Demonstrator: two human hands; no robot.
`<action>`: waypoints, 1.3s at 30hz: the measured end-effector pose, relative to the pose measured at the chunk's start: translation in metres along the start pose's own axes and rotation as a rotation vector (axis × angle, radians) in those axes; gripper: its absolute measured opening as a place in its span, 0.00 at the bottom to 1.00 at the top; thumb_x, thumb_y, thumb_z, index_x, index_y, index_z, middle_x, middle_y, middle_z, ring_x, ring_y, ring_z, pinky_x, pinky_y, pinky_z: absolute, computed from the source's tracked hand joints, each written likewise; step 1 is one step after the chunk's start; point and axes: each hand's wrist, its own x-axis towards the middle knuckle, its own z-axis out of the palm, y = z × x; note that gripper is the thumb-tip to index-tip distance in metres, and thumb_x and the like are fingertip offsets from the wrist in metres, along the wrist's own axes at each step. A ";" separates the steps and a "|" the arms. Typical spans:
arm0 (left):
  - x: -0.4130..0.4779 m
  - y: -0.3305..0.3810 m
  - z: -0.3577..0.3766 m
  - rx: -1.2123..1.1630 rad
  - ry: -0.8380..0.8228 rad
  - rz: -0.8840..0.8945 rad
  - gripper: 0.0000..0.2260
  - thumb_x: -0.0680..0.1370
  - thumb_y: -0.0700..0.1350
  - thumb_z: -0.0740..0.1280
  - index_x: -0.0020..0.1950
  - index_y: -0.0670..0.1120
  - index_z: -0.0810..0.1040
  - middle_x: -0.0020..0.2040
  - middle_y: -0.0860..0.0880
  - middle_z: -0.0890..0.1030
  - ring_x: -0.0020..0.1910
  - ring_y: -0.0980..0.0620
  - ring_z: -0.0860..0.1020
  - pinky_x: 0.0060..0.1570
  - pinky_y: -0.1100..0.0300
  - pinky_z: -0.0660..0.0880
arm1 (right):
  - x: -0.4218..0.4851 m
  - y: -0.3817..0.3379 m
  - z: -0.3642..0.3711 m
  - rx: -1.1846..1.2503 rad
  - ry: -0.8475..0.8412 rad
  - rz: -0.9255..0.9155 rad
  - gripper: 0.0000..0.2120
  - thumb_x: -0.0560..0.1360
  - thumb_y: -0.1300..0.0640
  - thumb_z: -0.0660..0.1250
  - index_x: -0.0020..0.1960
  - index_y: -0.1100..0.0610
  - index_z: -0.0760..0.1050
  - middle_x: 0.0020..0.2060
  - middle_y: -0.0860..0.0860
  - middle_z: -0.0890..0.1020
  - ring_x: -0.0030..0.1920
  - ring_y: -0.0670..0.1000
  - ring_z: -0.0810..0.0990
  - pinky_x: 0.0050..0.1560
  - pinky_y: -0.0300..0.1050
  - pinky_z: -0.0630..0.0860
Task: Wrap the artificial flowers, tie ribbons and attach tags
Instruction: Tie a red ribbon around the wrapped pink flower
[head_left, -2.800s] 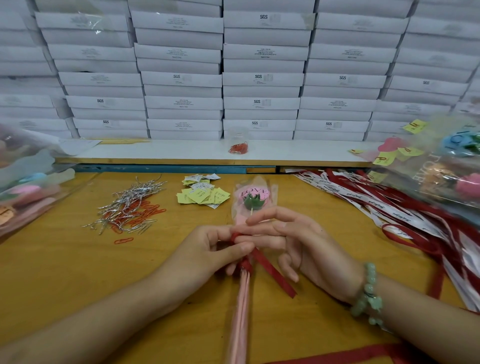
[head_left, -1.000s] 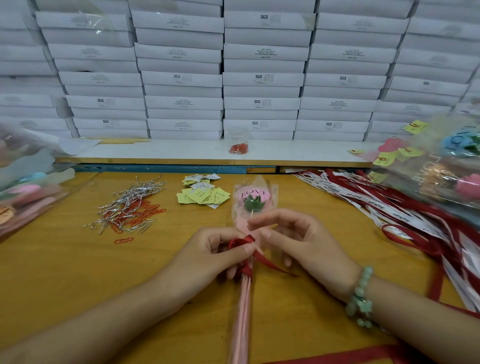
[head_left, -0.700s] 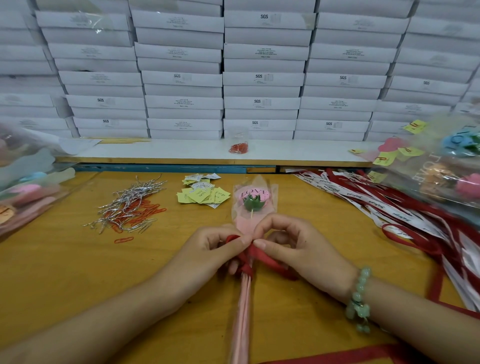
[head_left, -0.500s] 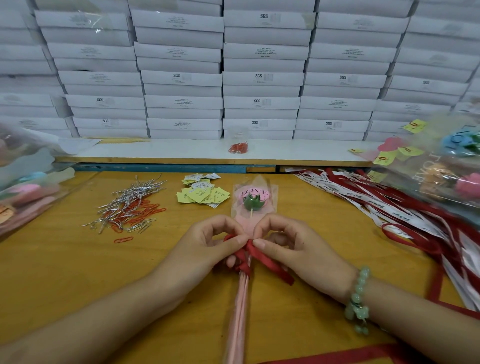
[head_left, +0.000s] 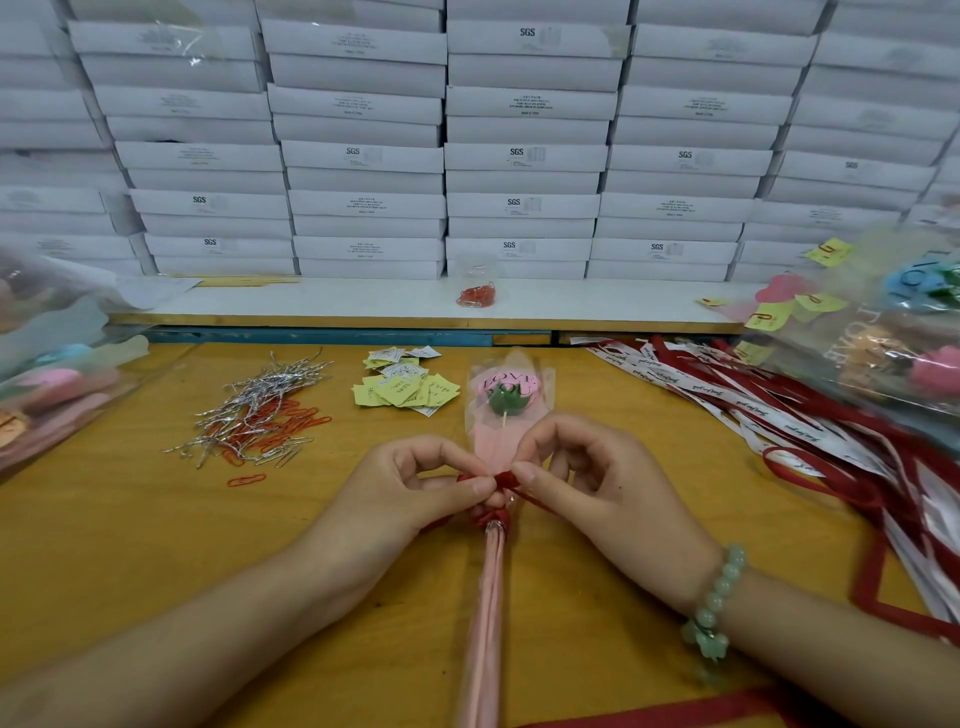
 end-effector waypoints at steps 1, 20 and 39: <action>0.000 0.000 0.000 0.000 0.002 0.000 0.11 0.65 0.46 0.78 0.45 0.44 0.85 0.43 0.38 0.85 0.42 0.48 0.84 0.44 0.64 0.79 | -0.001 -0.001 0.000 -0.010 -0.011 -0.013 0.04 0.74 0.60 0.71 0.42 0.52 0.79 0.34 0.40 0.78 0.29 0.41 0.70 0.29 0.29 0.63; -0.004 0.006 0.007 0.150 -0.074 0.135 0.05 0.68 0.40 0.74 0.43 0.46 0.85 0.45 0.43 0.85 0.49 0.48 0.82 0.50 0.64 0.77 | 0.000 -0.002 0.003 -0.015 -0.102 0.026 0.16 0.69 0.64 0.76 0.47 0.55 0.71 0.43 0.46 0.80 0.42 0.46 0.83 0.38 0.47 0.79; -0.004 0.004 0.008 0.305 0.013 0.246 0.05 0.66 0.40 0.75 0.40 0.46 0.86 0.44 0.48 0.83 0.44 0.52 0.82 0.44 0.66 0.77 | 0.001 0.004 0.004 -0.091 -0.147 0.095 0.09 0.73 0.64 0.71 0.44 0.53 0.73 0.37 0.49 0.78 0.33 0.45 0.75 0.35 0.36 0.71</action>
